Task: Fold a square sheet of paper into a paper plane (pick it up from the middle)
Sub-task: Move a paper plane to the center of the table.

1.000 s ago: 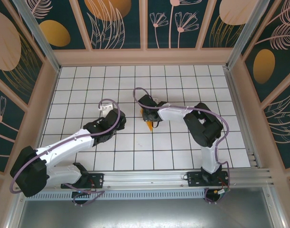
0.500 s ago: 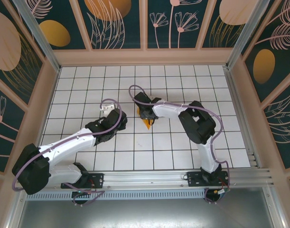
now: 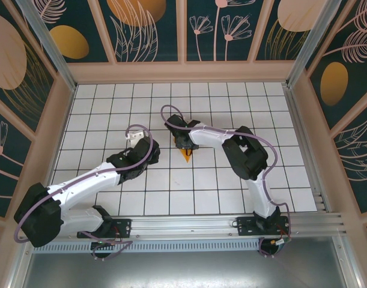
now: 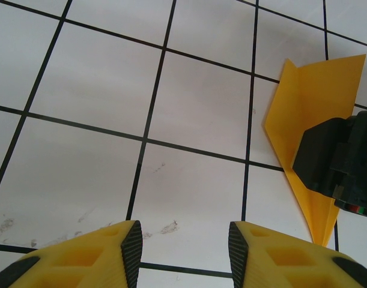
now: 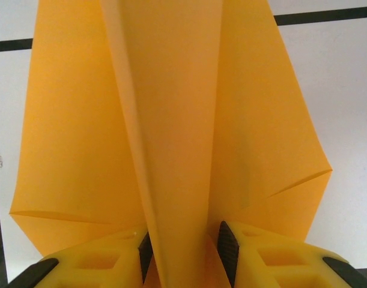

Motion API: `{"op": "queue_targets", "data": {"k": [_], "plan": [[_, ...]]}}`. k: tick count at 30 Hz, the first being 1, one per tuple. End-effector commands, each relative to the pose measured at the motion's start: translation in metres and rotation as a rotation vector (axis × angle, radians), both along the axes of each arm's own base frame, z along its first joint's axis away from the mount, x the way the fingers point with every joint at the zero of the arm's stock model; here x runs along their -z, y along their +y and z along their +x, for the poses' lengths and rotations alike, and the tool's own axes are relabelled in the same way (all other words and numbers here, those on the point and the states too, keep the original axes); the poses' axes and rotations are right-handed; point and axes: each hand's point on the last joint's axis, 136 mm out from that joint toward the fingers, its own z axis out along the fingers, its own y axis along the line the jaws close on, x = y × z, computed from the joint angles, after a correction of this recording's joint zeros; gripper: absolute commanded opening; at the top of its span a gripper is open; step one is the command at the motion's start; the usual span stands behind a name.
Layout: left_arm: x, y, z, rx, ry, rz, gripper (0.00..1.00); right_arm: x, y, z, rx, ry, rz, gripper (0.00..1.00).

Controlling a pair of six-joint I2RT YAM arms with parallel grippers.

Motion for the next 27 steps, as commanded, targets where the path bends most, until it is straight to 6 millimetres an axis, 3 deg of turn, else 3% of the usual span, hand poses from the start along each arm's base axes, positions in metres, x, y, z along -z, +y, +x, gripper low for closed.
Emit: {"op": "queue_targets", "data": {"k": [1, 8, 27], "plan": [[-0.005, 0.006, 0.002, -0.03, -0.024, -0.009, 0.45, 0.038, -0.025, -0.01, 0.035, 0.081, -0.1, 0.38], [-0.007, 0.007, 0.003, -0.035, -0.031, -0.008, 0.45, -0.011, -0.008, 0.007, 0.01, 0.0, -0.033, 0.44], [-0.007, 0.006, 0.002, -0.027, -0.03, -0.008, 0.47, -0.077, 0.002, 0.008, -0.016, -0.114, 0.052, 0.59]]}}
